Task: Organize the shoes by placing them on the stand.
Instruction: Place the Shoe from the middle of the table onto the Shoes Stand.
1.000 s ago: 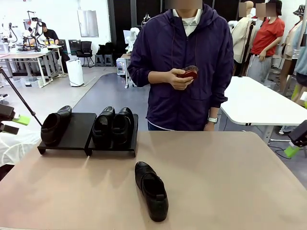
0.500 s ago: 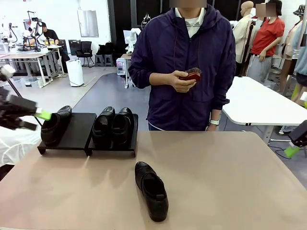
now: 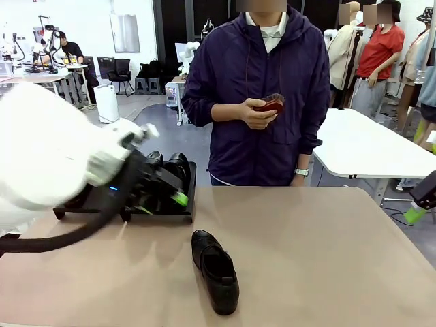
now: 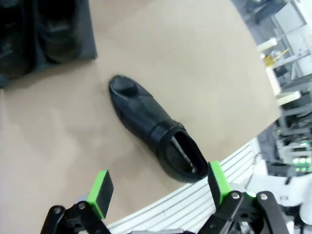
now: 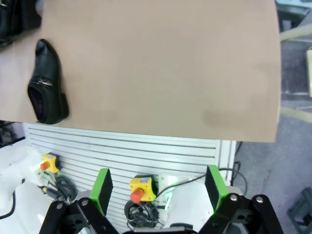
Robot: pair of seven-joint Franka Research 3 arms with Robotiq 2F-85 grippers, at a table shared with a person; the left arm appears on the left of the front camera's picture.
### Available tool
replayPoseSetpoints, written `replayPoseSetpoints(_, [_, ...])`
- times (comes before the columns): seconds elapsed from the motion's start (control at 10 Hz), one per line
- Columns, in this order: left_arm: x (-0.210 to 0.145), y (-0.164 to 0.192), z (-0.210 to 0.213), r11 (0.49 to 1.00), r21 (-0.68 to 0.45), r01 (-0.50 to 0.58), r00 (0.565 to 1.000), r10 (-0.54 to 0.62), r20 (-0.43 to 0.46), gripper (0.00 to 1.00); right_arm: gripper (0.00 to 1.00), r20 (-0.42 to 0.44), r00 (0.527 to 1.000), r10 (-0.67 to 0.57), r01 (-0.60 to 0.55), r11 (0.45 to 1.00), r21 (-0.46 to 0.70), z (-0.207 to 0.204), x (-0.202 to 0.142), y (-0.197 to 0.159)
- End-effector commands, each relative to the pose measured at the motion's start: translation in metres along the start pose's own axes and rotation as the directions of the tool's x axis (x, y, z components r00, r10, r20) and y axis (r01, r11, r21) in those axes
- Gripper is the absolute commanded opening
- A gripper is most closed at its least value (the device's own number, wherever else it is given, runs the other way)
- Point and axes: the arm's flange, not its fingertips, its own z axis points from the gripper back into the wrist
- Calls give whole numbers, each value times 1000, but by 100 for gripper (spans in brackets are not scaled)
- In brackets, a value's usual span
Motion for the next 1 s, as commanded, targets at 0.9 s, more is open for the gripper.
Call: replayPoseSetpoints(0.9, [-14,-97,-77,917,396,-50,950,167,-266,100,100,-1,1000,13,-13,1000,28,3,1,-1])
